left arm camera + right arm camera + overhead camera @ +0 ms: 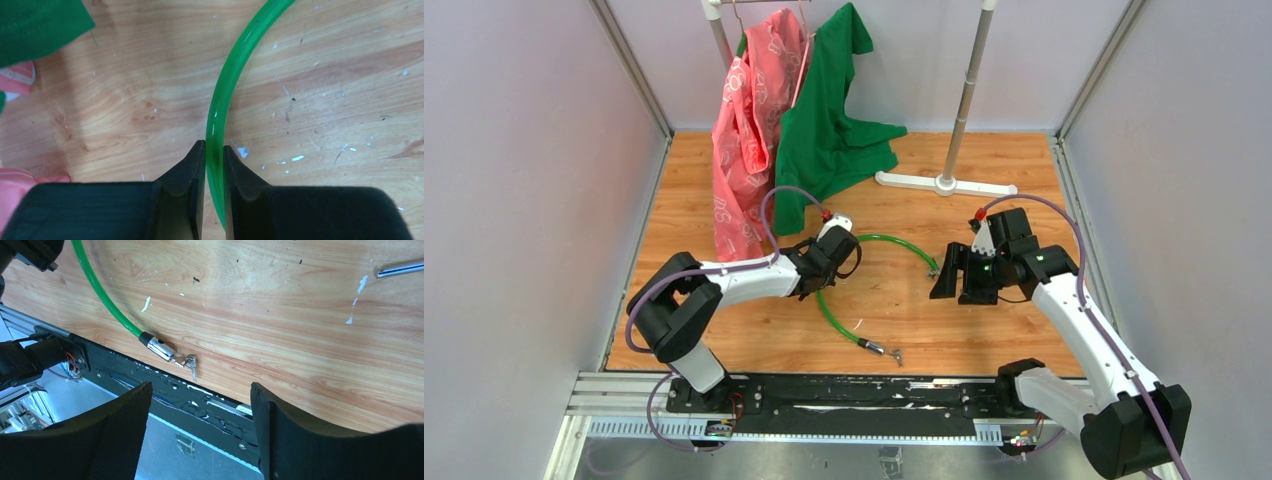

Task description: Unlock with the key

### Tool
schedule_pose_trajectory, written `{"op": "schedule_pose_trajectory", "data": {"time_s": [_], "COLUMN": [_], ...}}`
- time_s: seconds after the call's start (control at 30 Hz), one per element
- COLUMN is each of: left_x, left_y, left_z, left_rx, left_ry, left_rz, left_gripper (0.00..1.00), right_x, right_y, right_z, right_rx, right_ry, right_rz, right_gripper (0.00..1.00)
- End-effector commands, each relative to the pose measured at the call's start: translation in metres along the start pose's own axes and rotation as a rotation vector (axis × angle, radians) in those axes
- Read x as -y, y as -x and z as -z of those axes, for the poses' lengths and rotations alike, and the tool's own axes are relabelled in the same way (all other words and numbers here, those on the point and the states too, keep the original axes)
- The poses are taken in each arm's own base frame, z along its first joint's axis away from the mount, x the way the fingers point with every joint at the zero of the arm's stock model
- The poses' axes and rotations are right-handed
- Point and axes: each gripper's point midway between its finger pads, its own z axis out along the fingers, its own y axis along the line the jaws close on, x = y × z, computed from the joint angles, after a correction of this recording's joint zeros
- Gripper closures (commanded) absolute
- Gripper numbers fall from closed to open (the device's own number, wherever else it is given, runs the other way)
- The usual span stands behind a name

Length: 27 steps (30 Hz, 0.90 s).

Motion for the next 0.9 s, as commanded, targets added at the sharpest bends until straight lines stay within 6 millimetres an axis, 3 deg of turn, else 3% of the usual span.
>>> {"op": "schedule_pose_trajectory", "data": {"time_s": [0.0,0.53,0.7,0.87], "left_x": [0.008,0.037,0.013,-0.021], "left_y": [0.031,0.085,0.106,0.083], "left_z": [0.002,0.0,0.009,0.023], "left_rx": [0.067,0.134,0.179,0.147], "left_ry": [-0.03,-0.101,0.003,0.075], "left_rz": [-0.01,0.014,-0.064,-0.116], "left_gripper": [0.92,0.94,0.93,0.92], "right_x": [0.013,0.01,0.008,0.007], "right_y": [-0.003,-0.001,-0.001,0.0], "right_z": [0.001,0.005,0.006,0.007], "right_rx": [0.005,0.032,0.034,0.04], "right_ry": [-0.044,-0.038,-0.028,-0.023], "right_rz": [0.016,0.023,0.023,0.018], "right_gripper": [0.26,0.26,0.27,0.27]}}
